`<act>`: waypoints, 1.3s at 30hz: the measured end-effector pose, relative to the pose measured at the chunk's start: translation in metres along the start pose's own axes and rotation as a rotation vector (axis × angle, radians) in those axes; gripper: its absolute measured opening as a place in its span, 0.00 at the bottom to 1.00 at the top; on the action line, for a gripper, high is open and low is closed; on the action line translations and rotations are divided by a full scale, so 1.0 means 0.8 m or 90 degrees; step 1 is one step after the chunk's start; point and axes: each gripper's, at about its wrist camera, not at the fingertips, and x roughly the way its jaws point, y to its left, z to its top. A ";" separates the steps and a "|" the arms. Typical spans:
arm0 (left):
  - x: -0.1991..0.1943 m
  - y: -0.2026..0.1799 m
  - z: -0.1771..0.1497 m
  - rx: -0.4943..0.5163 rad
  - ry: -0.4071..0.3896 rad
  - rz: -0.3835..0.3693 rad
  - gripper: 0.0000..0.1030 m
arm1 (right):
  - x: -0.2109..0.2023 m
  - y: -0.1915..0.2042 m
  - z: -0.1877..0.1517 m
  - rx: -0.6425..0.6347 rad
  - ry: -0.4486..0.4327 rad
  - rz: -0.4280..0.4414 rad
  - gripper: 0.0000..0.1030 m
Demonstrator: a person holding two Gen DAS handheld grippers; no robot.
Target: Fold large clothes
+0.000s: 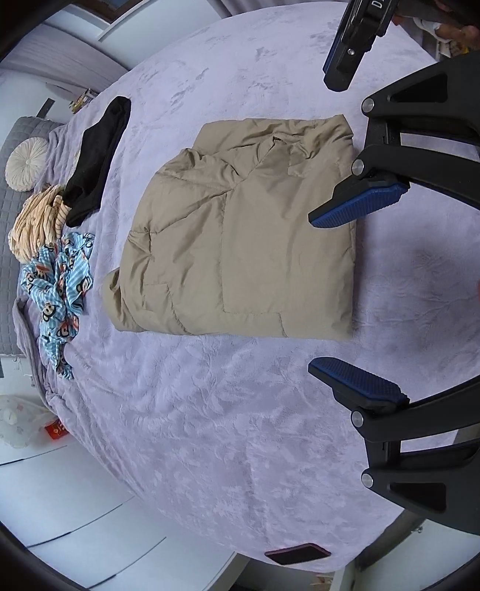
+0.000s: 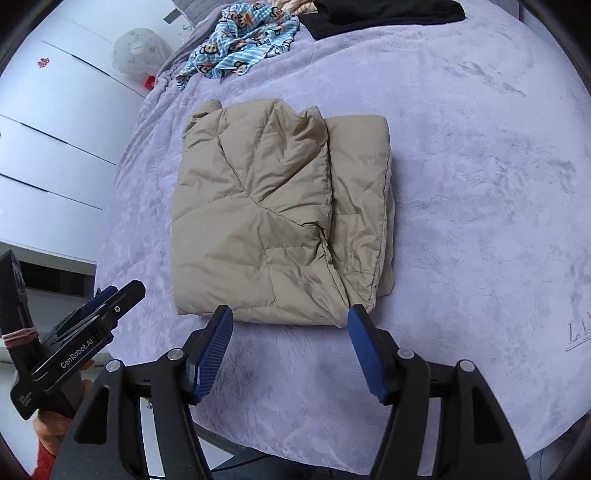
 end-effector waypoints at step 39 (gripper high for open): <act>-0.133 0.064 0.051 -0.012 -0.126 0.052 1.00 | -0.117 0.115 0.035 -0.056 -0.188 -0.147 1.00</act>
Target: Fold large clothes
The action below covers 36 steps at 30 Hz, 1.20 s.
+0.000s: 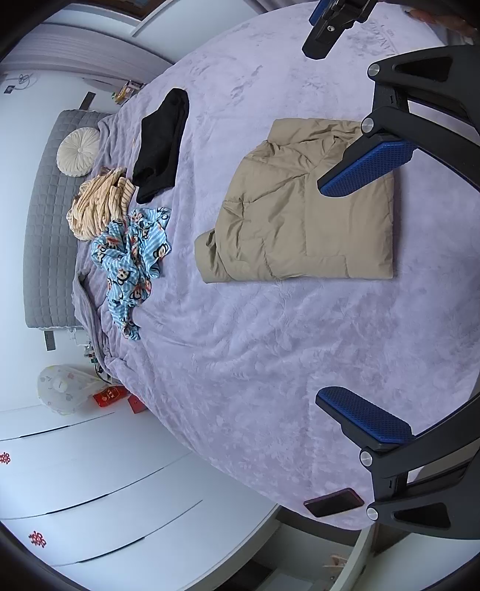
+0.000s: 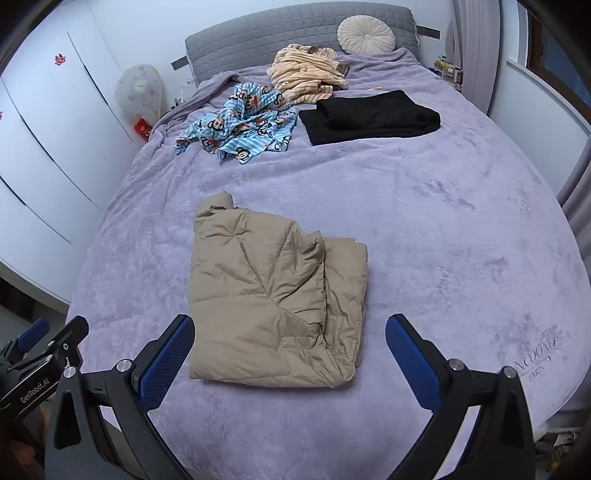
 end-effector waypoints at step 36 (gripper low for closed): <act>0.007 -0.009 -0.001 0.006 0.006 0.002 1.00 | -0.003 -0.015 0.001 0.001 0.003 -0.006 1.00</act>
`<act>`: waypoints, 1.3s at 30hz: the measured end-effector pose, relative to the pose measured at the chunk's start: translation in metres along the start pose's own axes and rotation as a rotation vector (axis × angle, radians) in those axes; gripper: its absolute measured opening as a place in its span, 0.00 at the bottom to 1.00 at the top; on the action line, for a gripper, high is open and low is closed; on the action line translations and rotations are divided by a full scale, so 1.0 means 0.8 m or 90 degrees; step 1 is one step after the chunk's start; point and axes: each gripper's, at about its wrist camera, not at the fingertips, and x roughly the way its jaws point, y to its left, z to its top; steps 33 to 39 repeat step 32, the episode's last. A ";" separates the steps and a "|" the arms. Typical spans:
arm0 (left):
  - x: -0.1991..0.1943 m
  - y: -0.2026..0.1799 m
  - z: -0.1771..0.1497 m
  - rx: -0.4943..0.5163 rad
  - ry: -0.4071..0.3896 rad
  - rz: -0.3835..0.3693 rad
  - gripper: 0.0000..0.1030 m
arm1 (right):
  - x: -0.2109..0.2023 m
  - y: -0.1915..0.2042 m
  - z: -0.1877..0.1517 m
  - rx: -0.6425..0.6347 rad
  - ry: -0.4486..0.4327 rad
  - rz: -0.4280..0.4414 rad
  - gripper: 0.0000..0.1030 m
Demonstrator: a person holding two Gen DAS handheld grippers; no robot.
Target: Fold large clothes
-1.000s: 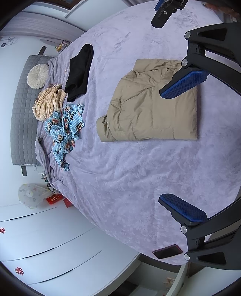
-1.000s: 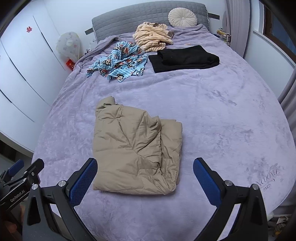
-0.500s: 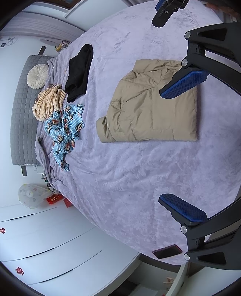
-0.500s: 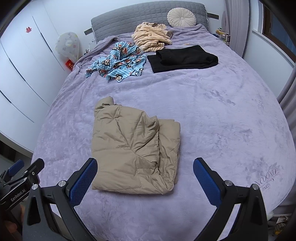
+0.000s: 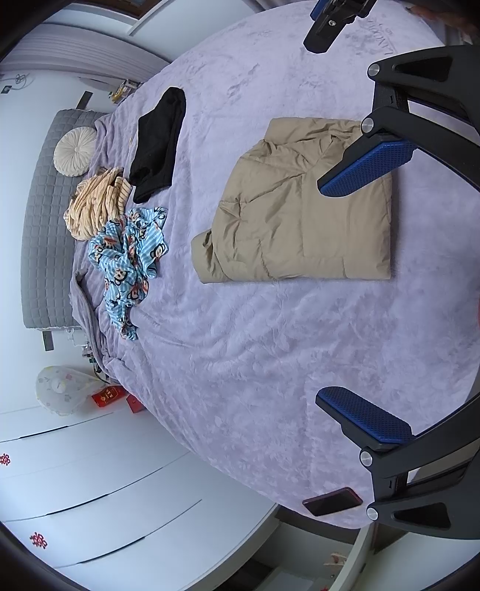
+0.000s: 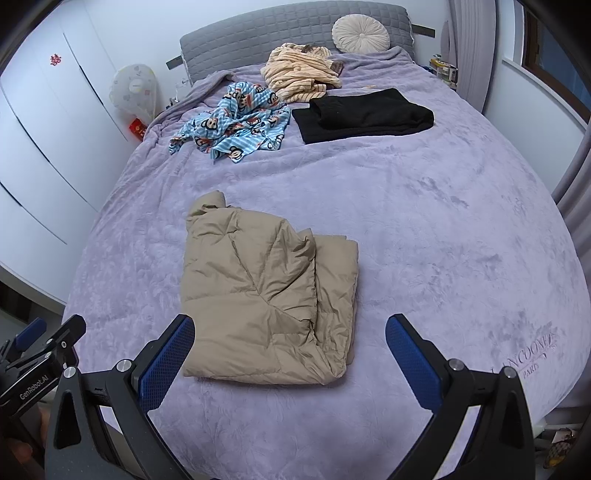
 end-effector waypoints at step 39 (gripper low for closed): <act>-0.008 0.000 -0.005 0.002 -0.013 0.009 1.00 | 0.000 0.000 -0.002 0.000 0.001 0.000 1.00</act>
